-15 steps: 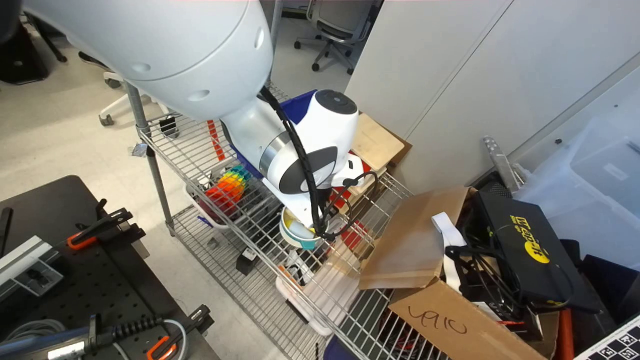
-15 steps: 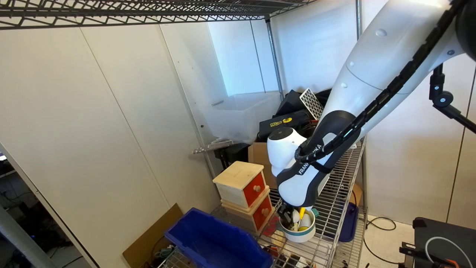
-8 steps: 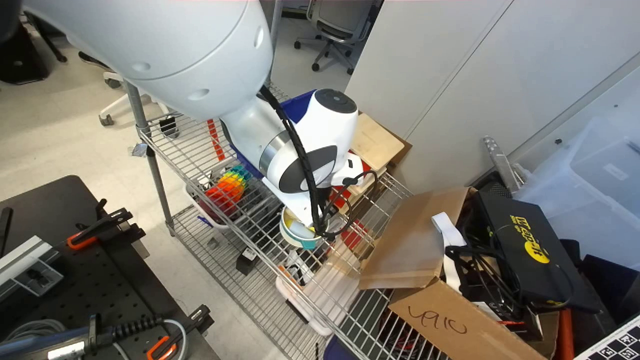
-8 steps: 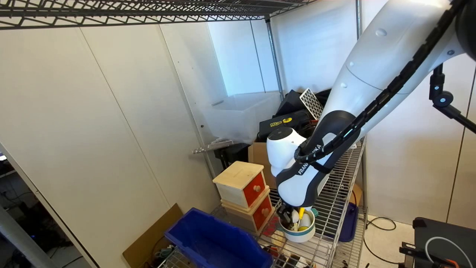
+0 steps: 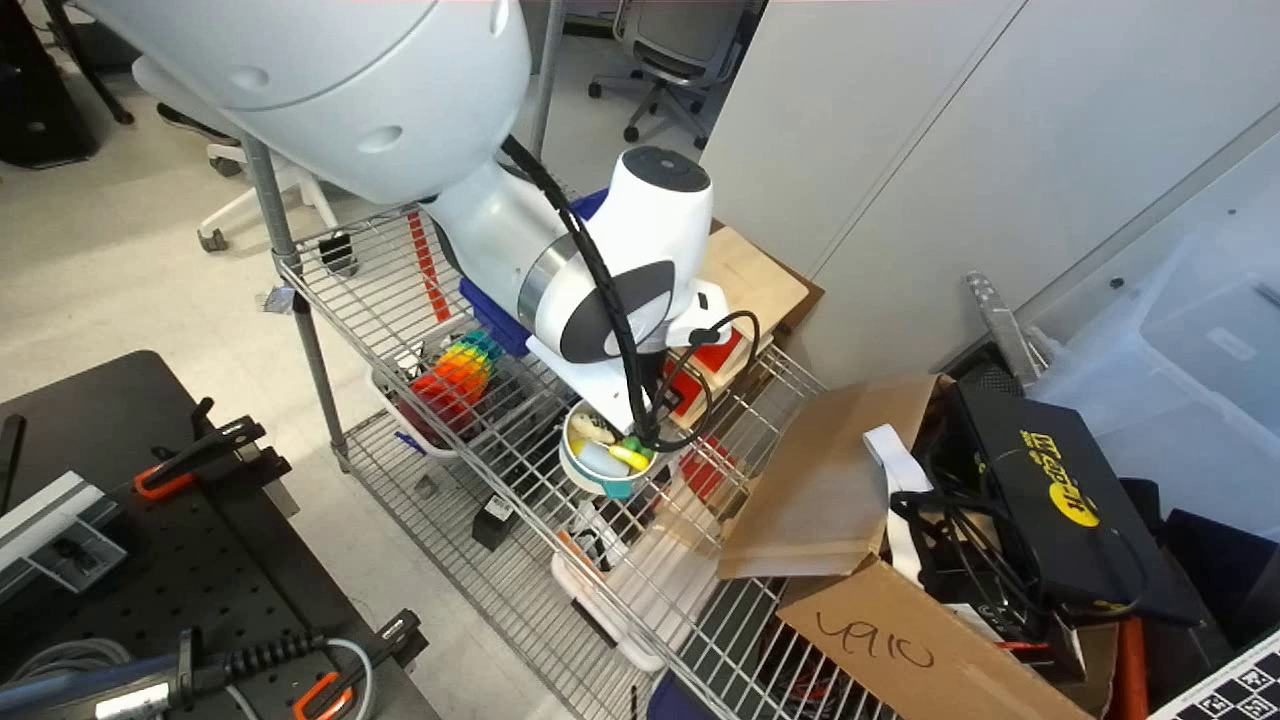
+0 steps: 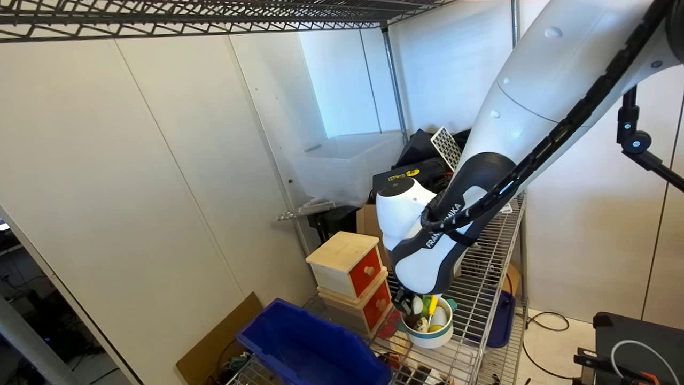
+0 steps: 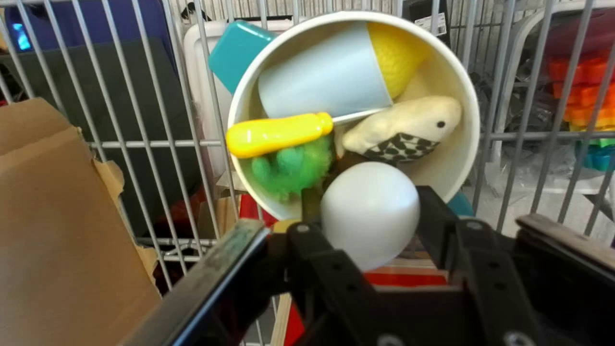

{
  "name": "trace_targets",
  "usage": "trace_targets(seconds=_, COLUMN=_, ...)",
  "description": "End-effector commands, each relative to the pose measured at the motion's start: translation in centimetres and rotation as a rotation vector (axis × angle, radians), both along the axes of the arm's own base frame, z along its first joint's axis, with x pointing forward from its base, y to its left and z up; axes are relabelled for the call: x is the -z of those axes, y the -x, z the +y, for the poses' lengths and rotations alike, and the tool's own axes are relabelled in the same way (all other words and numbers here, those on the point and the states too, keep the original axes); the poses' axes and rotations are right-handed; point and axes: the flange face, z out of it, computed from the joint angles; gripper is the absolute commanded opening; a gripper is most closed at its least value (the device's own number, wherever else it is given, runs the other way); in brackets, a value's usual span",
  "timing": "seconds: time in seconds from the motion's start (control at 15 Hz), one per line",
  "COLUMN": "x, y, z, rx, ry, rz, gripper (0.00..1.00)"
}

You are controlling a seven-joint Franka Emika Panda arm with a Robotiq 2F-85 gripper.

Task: Put the ball in the blue container

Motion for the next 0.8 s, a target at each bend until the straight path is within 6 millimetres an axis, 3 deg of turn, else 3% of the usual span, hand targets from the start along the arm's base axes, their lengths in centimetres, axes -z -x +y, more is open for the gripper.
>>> trace_targets(seconds=0.0, x=-3.1, y=0.0, z=1.1, rx=-0.029, ry=0.031, rz=-0.031, gripper=0.26)
trace_targets(seconds=0.33, x=-6.3, y=-1.0, z=3.6, rx=-0.090, ry=0.045, rz=-0.092, gripper=0.26)
trace_targets(seconds=0.73, x=-8.0, y=-1.5, z=6.2, rx=-0.095, ry=0.015, rz=-0.119, gripper=0.26)
